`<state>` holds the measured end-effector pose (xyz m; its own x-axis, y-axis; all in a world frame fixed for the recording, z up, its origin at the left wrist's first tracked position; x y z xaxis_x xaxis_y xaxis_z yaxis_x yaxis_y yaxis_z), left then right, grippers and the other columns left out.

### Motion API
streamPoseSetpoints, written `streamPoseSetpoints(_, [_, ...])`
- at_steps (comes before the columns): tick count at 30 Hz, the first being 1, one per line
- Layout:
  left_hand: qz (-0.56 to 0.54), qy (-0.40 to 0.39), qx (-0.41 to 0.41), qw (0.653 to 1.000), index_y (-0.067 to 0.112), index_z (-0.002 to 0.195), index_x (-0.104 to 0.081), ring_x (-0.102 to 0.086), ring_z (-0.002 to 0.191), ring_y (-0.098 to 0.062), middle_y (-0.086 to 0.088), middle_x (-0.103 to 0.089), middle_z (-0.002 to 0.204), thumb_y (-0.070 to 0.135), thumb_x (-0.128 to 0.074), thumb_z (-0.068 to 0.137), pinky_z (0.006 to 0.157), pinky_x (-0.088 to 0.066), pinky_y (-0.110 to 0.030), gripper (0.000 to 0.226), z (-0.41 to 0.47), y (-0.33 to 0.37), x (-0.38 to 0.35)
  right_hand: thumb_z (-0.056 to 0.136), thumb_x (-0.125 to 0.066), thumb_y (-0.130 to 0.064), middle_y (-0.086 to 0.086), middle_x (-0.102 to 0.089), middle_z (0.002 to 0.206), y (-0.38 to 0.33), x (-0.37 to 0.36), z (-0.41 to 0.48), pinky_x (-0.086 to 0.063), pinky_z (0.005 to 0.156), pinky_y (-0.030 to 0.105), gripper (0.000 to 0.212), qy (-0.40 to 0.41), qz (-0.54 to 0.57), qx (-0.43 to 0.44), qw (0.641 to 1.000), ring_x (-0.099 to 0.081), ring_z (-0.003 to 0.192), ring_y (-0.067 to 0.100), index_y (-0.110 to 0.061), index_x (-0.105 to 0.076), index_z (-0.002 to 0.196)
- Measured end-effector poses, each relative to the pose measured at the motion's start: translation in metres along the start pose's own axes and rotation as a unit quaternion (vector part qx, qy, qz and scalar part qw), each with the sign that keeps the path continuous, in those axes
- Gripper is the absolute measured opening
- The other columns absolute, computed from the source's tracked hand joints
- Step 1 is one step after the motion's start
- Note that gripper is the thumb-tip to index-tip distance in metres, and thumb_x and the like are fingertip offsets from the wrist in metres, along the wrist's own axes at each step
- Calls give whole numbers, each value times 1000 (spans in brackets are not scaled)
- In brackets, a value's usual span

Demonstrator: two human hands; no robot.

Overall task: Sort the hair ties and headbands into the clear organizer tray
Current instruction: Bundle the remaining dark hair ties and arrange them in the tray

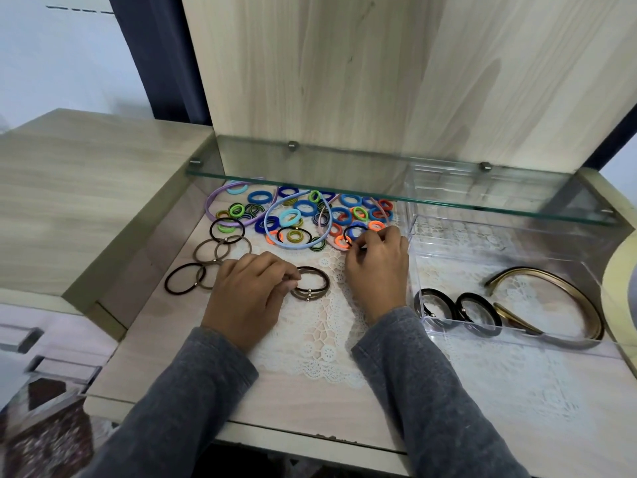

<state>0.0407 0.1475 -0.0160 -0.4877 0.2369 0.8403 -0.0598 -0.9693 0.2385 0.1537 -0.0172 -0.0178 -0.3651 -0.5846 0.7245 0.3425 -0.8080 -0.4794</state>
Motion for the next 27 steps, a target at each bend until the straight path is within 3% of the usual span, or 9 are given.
streamPoseSetpoints(5, [66, 21, 116, 991, 32, 99, -60, -55, 94, -17, 10, -61, 100, 40, -46, 93, 82, -33, -36, 17, -2, -24, 7, 84, -60, -12, 12, -52, 100, -4, 8, -1, -46, 81, 41, 10, 21, 55, 13, 998, -47, 94, 27, -7, -65, 92])
streamPoseSetpoints(10, [92, 13, 215, 972, 24, 115, -61, -51, 114, -25, -1, -58, 122, 37, -49, 92, 91, -37, -43, 29, -8, -46, 6, 84, -61, -11, 10, -52, 96, -14, 21, -8, -45, 80, 38, 8, 48, 108, 64, 991, -47, 92, 24, -9, -65, 90])
streamPoseSetpoints(14, [110, 4, 241, 964, 18, 125, -59, -42, 130, -31, -9, -49, 141, 41, -39, 84, 104, -32, -49, 51, -11, -53, 2, 84, -64, -10, 5, -47, 94, -28, 23, -18, -37, 81, 26, 7, 8, 191, 115, 975, -43, 92, 16, -10, -67, 89])
streamPoseSetpoints(17, [106, -21, 270, 957, 15, 137, -51, -30, 140, -34, -13, -37, 152, 43, -34, 83, 112, -22, -50, 63, -13, -60, -5, 84, -64, -13, 0, -44, 92, -39, 19, -28, -41, 82, 31, 6, -42, 234, 159, 958, -44, 90, 18, -11, -69, 88])
streamPoseSetpoints(22, [58, 10, 293, 954, 4, 137, -49, -31, 137, -42, -23, -38, 148, 38, -36, 83, 113, -23, -52, 65, -16, -67, -3, 83, -65, -15, 1, -45, 93, -41, 15, -40, -45, 79, 41, 6, -85, 231, 176, 953, -45, 91, 19, -15, -70, 88])
streamPoseSetpoints(27, [31, 73, 307, 949, -6, 129, -54, -37, 131, -48, -32, -45, 139, 35, -37, 84, 113, -23, -51, 63, -19, -76, 1, 84, -66, -18, -2, -45, 93, -41, 13, -44, -44, 77, 39, 7, -108, 217, 184, 953, -44, 89, 17, -18, -71, 89])
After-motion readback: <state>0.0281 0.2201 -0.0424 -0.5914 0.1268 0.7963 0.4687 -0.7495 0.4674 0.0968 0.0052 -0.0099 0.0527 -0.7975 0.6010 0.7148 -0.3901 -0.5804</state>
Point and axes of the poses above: each hand's wrist, its own z-axis towards the middle knuckle, its own x-axis out of the back of the hand, y = z × x, the point moved 10 cm from there along z, towards the middle knuckle
